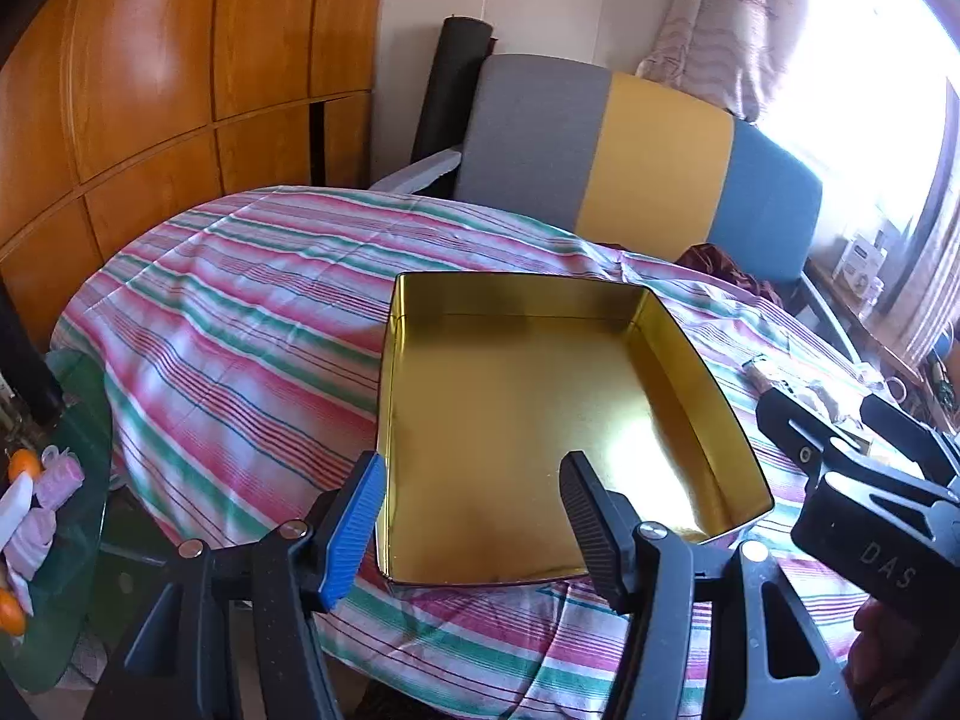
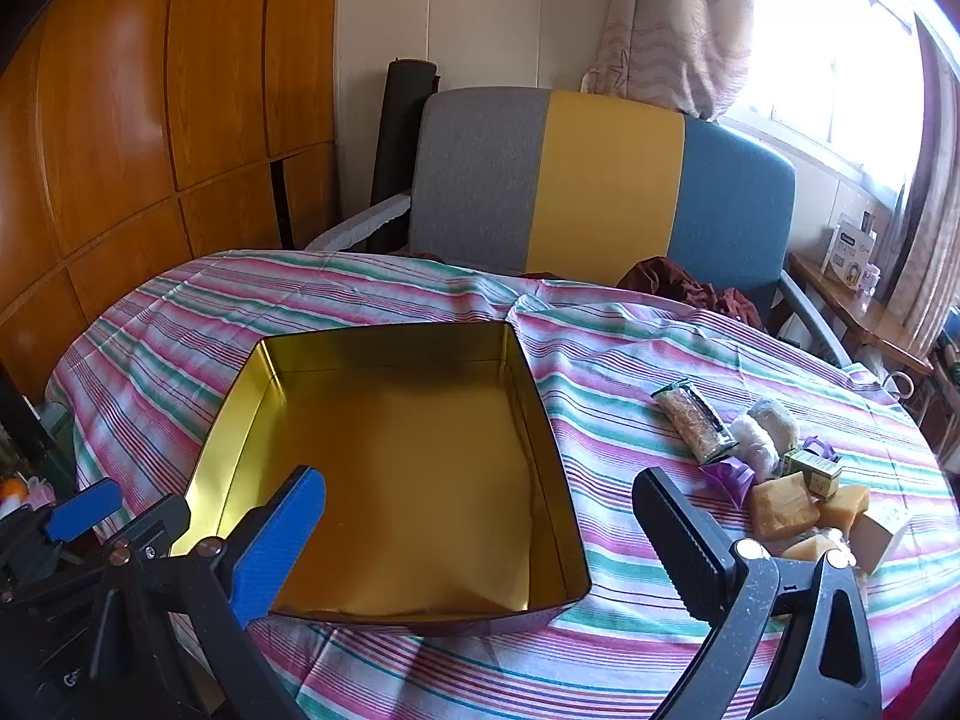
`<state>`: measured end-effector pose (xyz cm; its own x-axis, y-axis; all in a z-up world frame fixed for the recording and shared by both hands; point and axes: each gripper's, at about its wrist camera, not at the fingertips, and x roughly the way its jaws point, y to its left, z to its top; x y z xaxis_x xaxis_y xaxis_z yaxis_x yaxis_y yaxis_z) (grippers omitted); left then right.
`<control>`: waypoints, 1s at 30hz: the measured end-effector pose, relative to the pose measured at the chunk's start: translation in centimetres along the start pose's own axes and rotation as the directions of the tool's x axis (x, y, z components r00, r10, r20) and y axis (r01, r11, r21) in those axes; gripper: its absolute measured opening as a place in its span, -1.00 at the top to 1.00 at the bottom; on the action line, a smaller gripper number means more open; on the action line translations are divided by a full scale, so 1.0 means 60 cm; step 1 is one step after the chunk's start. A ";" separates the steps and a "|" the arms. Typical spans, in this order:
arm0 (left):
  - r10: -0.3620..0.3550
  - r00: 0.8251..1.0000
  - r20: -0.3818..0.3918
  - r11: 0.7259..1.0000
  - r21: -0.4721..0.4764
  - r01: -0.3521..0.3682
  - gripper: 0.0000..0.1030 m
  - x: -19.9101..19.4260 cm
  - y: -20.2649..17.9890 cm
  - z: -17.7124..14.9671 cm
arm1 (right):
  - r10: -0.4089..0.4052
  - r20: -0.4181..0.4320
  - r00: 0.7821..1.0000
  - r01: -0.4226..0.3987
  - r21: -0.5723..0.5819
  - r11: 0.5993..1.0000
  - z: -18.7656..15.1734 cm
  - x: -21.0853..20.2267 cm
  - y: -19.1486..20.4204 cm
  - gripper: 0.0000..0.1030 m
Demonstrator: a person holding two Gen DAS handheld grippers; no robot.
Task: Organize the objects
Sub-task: 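Move both tools from the gold tray toward the cluster of items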
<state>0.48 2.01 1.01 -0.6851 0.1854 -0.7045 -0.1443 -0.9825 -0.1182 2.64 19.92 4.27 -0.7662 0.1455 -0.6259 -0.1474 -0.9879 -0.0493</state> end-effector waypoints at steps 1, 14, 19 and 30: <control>0.003 1.000 0.001 1.000 0.008 -0.003 -0.19 0.000 -0.003 -0.001 | 0.000 0.002 1.000 0.000 0.001 1.000 0.000 0.000 -0.002 -1.00; -0.049 0.998 -0.040 0.998 0.048 0.051 -0.22 0.012 -0.017 -0.003 | -0.006 0.007 1.000 0.006 -0.001 1.000 -0.002 0.003 -0.019 -1.00; -0.014 1.000 -0.024 0.997 0.076 0.016 -0.22 0.017 -0.022 -0.002 | -0.006 -0.005 1.000 0.006 -0.005 1.000 -0.005 0.010 -0.027 -1.00; -0.055 0.997 -0.053 0.989 0.131 0.062 -0.22 0.036 -0.053 0.006 | -0.027 -0.020 0.999 0.027 0.004 1.000 -0.003 0.019 -0.064 -1.00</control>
<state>-0.81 5.52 0.11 -0.6371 0.2382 -0.7330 -0.2789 -0.9579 -0.0688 2.45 23.88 3.58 -0.7494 0.1713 -0.6395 -0.1707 -0.9833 -0.0634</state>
